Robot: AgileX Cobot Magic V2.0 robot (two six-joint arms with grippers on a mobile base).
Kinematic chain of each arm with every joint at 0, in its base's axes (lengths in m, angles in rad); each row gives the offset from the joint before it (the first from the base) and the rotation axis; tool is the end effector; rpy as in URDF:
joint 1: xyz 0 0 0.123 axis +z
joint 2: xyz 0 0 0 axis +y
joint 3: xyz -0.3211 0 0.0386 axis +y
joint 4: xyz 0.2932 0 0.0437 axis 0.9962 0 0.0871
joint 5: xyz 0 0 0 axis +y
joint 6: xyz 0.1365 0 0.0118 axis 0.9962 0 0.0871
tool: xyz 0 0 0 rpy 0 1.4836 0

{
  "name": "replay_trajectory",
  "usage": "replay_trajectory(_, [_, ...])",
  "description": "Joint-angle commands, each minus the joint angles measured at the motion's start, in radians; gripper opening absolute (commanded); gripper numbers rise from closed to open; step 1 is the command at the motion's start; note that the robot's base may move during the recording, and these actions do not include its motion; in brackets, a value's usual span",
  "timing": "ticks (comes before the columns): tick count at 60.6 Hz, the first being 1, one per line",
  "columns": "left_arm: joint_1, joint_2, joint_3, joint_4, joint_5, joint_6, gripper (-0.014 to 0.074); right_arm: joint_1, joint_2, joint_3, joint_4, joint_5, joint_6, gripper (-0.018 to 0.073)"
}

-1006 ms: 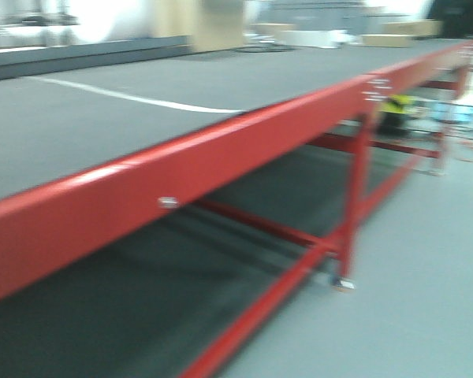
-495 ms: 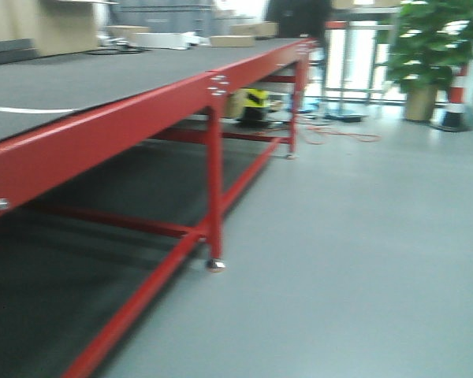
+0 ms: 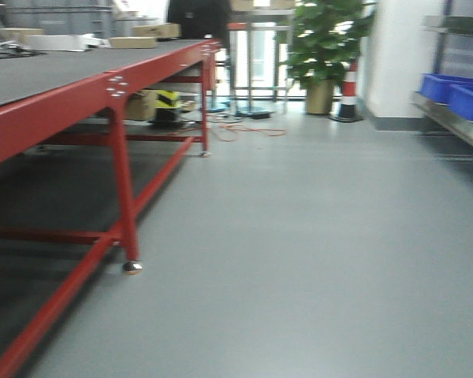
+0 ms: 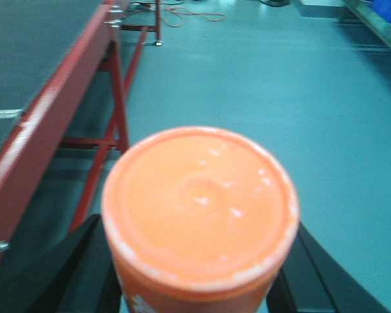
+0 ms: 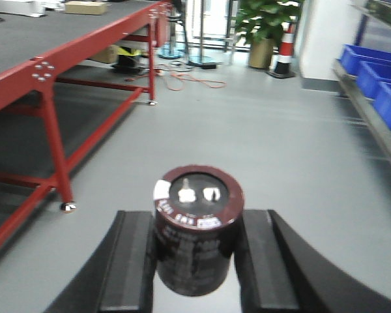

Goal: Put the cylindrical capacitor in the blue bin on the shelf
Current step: 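Drive the base away from the table toward the blue-bin shelf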

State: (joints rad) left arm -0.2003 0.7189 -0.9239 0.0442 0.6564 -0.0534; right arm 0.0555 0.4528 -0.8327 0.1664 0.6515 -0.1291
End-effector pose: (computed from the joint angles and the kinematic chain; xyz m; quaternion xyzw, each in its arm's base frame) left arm 0.1868 -0.0342 0.4171 0.0672 0.8206 -0.0509 0.5653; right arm 0.1174 0.0203 0.4233 -0.0521 0.7650 0.0575 0.6393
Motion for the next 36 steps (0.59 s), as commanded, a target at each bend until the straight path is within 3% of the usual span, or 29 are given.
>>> replay_trajectory(1, [-0.007,-0.004,-0.007,0.001,-0.019,-0.001,-0.0111,0.003,-0.006,-0.002,-0.005,-0.023,0.000,-0.0162])
replay_trajectory(36, [-0.007,-0.008,-0.007,0.001,-0.019,-0.001,-0.0111,0.003,-0.006,-0.002,-0.005,-0.023,0.000,-0.0162])
